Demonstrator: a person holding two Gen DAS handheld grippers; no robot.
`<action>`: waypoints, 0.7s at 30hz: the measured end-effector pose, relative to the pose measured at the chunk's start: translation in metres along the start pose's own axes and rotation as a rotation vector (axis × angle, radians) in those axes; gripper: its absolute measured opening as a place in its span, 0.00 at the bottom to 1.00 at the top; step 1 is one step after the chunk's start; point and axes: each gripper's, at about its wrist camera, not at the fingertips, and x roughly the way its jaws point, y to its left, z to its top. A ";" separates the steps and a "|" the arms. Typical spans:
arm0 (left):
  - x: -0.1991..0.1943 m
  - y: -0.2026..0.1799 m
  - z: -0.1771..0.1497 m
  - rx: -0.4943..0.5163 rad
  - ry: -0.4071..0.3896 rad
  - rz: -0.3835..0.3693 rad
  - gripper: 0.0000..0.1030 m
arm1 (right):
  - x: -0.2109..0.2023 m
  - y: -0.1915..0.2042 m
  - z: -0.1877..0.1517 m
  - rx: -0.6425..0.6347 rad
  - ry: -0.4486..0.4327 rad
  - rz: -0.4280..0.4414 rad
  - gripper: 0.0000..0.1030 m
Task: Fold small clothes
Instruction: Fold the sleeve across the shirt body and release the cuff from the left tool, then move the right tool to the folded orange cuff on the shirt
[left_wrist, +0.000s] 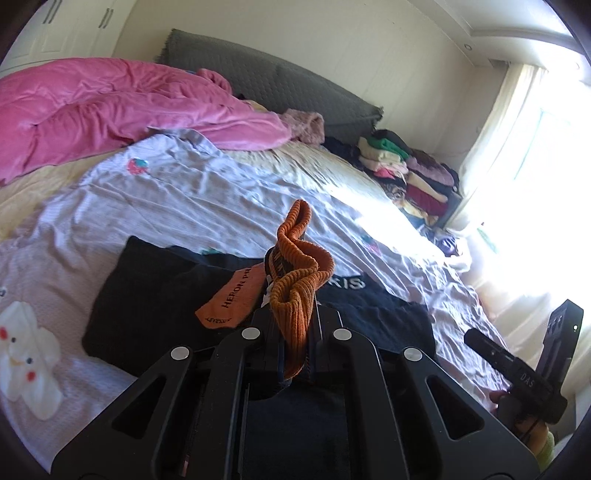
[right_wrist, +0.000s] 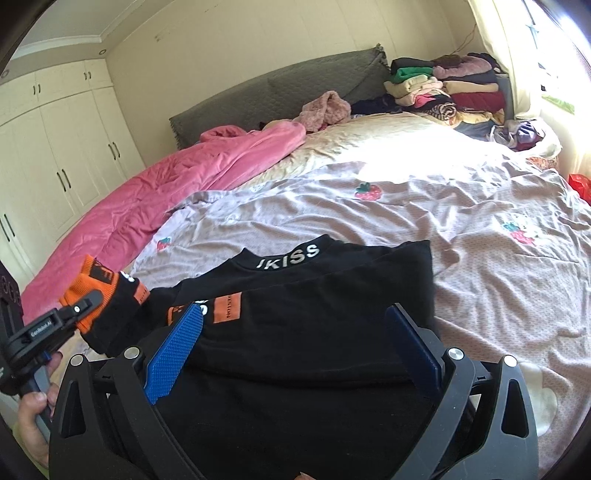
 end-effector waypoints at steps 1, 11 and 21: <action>0.004 -0.004 -0.002 0.008 0.012 -0.007 0.02 | -0.002 -0.003 0.000 0.008 -0.004 -0.005 0.96; 0.039 -0.028 -0.031 0.065 0.134 -0.058 0.05 | -0.008 -0.019 -0.001 0.039 -0.011 -0.026 0.96; 0.033 -0.033 -0.036 0.110 0.151 -0.132 0.55 | -0.001 -0.008 -0.006 0.010 0.020 -0.017 0.96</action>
